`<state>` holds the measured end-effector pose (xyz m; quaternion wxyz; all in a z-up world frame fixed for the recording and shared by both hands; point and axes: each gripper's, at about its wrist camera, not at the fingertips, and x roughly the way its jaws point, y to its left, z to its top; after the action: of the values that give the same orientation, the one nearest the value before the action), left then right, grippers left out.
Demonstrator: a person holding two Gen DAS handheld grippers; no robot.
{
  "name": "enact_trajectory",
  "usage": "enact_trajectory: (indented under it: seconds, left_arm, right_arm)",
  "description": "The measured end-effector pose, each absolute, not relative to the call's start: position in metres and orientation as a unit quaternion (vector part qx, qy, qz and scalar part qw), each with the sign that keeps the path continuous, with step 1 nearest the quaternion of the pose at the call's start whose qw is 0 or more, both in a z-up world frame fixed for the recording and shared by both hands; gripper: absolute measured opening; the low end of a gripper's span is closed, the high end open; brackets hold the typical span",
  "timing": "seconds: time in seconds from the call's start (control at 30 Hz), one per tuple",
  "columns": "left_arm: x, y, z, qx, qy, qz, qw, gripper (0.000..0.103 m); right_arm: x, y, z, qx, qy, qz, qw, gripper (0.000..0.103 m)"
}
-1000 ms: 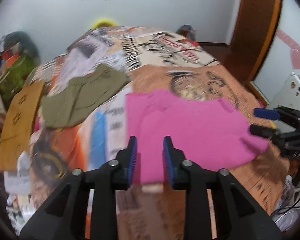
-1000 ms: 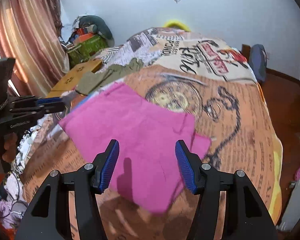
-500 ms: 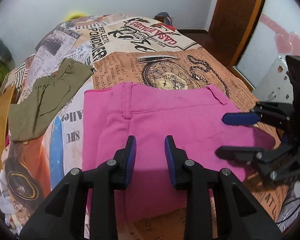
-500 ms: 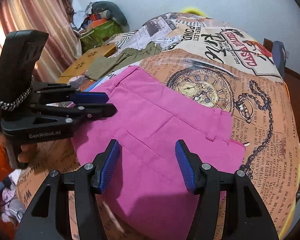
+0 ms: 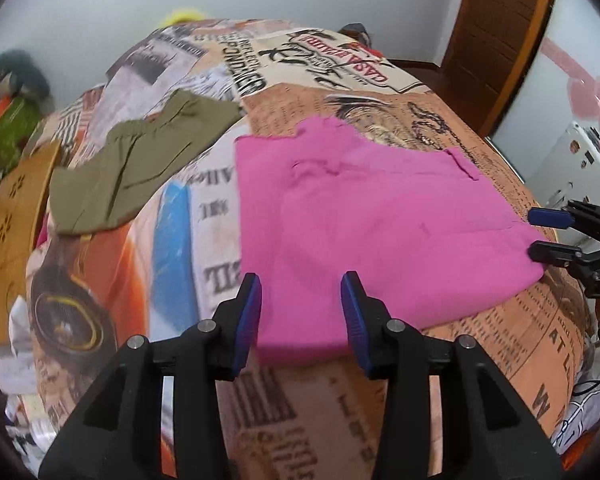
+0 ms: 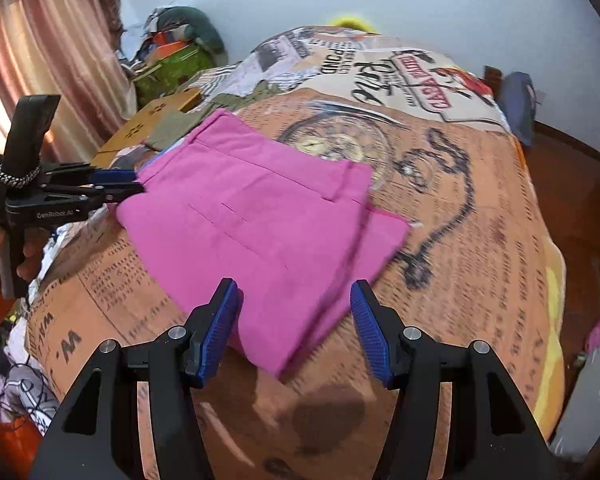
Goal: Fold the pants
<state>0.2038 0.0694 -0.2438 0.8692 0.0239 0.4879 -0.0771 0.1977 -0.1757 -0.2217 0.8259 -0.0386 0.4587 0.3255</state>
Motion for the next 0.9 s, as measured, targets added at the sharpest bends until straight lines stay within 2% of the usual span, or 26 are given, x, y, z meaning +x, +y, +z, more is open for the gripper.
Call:
enact_trajectory:
  seconds: [0.17,0.37,0.4,0.47,0.5,0.57,0.63,0.8,0.9]
  left_arm:
    - [0.192,0.079,-0.244,0.06,0.492,-0.039,0.868,0.044]
    - [0.19,0.095,-0.232,0.039,0.486,-0.03,0.873,0.045]
    - [0.193,0.094,-0.229,0.038,0.482,-0.031,0.875,0.046]
    - [0.202,0.09,-0.224,0.034,0.476,-0.038,0.878,0.058]
    - [0.209,0.087,-0.222,0.03,0.473,-0.043,0.879,0.06]
    - [0.22,0.081,-0.221,0.026,0.473,-0.056,0.879,0.062]
    - [0.234,0.073,-0.224,0.024,0.477,-0.069,0.876,0.063]
    - [0.261,0.059,-0.241,0.026,0.498,-0.083,0.863,0.063]
    - [0.271,0.059,-0.249,0.019,0.504,-0.084,0.86,0.069]
  right_arm:
    - [0.193,-0.186,-0.22,-0.04,0.459,0.305,0.833,0.054]
    - [0.199,-0.199,-0.209,-0.02,0.458,0.284,0.842,0.055]
    - [0.2,-0.199,-0.207,-0.019,0.455,0.281,0.845,0.055]
    - [0.206,-0.198,-0.207,-0.011,0.454,0.276,0.847,0.055]
    - [0.21,-0.196,-0.207,-0.007,0.455,0.274,0.847,0.055]
    - [0.216,-0.192,-0.21,-0.001,0.457,0.271,0.847,0.056]
    - [0.223,-0.186,-0.215,0.005,0.461,0.267,0.846,0.061]
    - [0.236,-0.176,-0.233,0.022,0.487,0.27,0.83,0.061]
    - [0.243,-0.176,-0.244,0.032,0.499,0.276,0.821,0.062]
